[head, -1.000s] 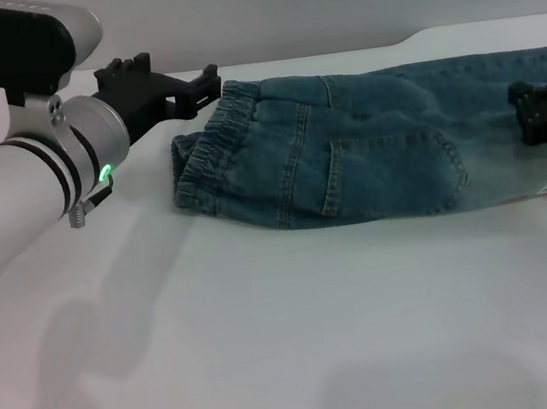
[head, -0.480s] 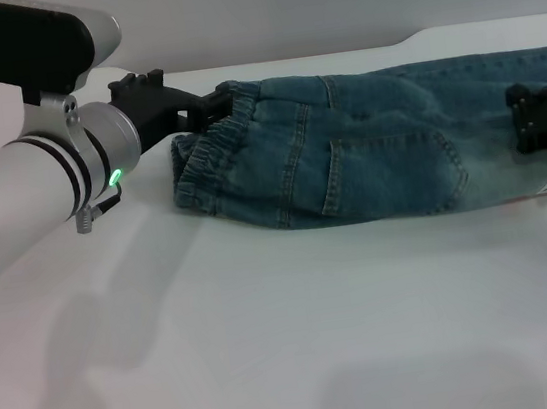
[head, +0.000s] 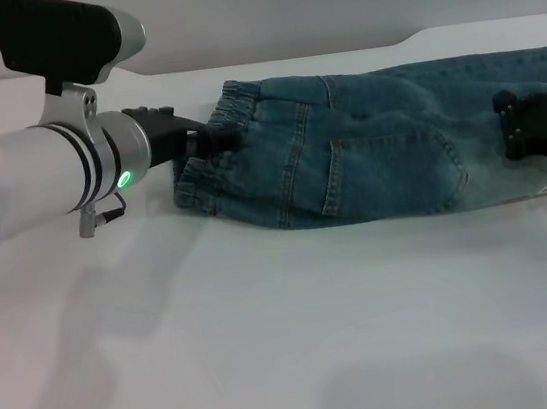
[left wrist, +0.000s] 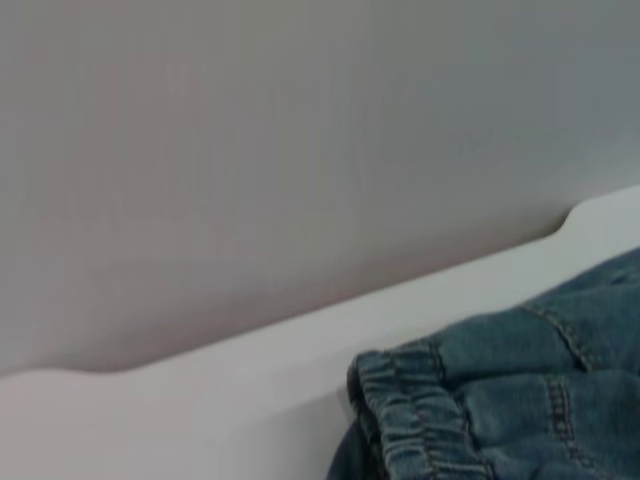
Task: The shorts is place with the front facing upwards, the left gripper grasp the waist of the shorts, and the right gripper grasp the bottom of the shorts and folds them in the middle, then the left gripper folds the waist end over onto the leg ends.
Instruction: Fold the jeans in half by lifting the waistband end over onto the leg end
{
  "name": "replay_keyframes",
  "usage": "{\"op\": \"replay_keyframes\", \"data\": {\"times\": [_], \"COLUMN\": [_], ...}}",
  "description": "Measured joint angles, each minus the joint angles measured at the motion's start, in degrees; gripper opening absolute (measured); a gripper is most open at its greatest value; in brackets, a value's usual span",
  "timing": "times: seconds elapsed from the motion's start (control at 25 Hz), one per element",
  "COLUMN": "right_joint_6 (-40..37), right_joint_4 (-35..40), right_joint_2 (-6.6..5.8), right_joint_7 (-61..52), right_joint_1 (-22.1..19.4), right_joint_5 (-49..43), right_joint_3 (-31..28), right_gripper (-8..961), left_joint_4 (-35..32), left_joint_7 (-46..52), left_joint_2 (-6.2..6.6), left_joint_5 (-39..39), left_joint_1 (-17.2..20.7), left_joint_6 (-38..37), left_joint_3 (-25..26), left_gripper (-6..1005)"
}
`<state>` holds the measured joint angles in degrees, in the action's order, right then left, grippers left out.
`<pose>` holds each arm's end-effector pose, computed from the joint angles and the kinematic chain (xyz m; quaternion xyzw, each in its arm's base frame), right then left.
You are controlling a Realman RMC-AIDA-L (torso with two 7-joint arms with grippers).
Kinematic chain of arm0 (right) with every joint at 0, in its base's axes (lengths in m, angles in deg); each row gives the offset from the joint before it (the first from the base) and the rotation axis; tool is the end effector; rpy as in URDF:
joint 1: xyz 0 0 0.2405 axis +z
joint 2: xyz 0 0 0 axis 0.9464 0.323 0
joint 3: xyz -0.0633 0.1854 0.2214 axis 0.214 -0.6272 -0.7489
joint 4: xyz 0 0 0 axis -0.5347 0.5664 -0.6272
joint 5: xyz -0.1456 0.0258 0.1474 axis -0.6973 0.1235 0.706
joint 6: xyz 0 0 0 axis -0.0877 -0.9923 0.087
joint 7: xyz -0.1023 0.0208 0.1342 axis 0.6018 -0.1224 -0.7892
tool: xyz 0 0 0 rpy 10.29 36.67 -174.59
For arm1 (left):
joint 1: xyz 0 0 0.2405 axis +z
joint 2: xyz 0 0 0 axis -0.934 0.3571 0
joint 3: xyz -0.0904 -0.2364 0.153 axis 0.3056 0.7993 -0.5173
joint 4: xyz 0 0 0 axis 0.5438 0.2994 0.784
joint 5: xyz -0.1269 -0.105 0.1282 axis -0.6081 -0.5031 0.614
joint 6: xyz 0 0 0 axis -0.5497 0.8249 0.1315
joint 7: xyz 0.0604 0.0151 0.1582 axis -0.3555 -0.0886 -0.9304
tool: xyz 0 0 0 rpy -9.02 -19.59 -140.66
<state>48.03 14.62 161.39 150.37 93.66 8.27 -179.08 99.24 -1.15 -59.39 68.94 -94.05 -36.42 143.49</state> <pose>0.3588 0.3997 -0.0498 -0.8152 0.2330 0.1701 0.5022 -0.2113 0.4212 -0.0805 -0.8506 -0.3373 -0.0501 0.4003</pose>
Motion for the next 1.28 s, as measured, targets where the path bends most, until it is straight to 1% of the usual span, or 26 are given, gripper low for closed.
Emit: {"op": "replay_keyframes", "data": {"times": [0.08,0.16,0.2,0.36,0.56,0.96,1.04,1.28], "right_joint_6": [0.01,0.03,0.03,0.03,0.02,0.01,0.01,0.01], "right_joint_4": [0.03,0.04,0.04,0.04,0.15,0.55,0.56,0.56], "right_joint_2": [0.0,0.0,0.0,0.0,0.0,-0.08,-0.09,-0.14], "right_joint_7": [0.01,0.02,0.03,0.05,0.08,0.23,0.25,0.26], "right_joint_1": [0.0,-0.05,-0.13,-0.44,-0.5,-0.36,-0.32,-0.17], "right_joint_5": [0.02,0.03,0.05,0.06,0.07,0.07,0.07,0.06], "right_joint_3": [0.0,0.01,0.01,0.0,-0.02,-0.28,-0.32,-0.36], "right_gripper": [-1,0,0,0,0,0,0,0], "left_joint_4": [-1.21,-1.67,-3.9,-7.93,-11.27,-14.39,-15.62,-16.73], "left_joint_7": [-0.01,-0.04,-0.15,-0.09,-0.05,0.03,-0.31,-0.54], "left_joint_2": [0.1,0.12,0.11,0.1,-0.04,-0.06,0.01,0.03], "left_joint_5": [-1.26,-1.6,-1.9,-1.93,-2.0,-2.46,-3.5,-4.51], "left_joint_1": [-1.31,-1.82,-3.96,-7.0,-9.61,-11.92,-12.76,-13.7], "left_joint_6": [2.04,2.93,5.46,7.41,8.28,9.37,9.53,10.42], "left_joint_3": [1.03,1.45,2.93,3.56,3.99,4.74,4.76,4.78], "left_gripper": [847,849,850,851,851,851,851,850]}}
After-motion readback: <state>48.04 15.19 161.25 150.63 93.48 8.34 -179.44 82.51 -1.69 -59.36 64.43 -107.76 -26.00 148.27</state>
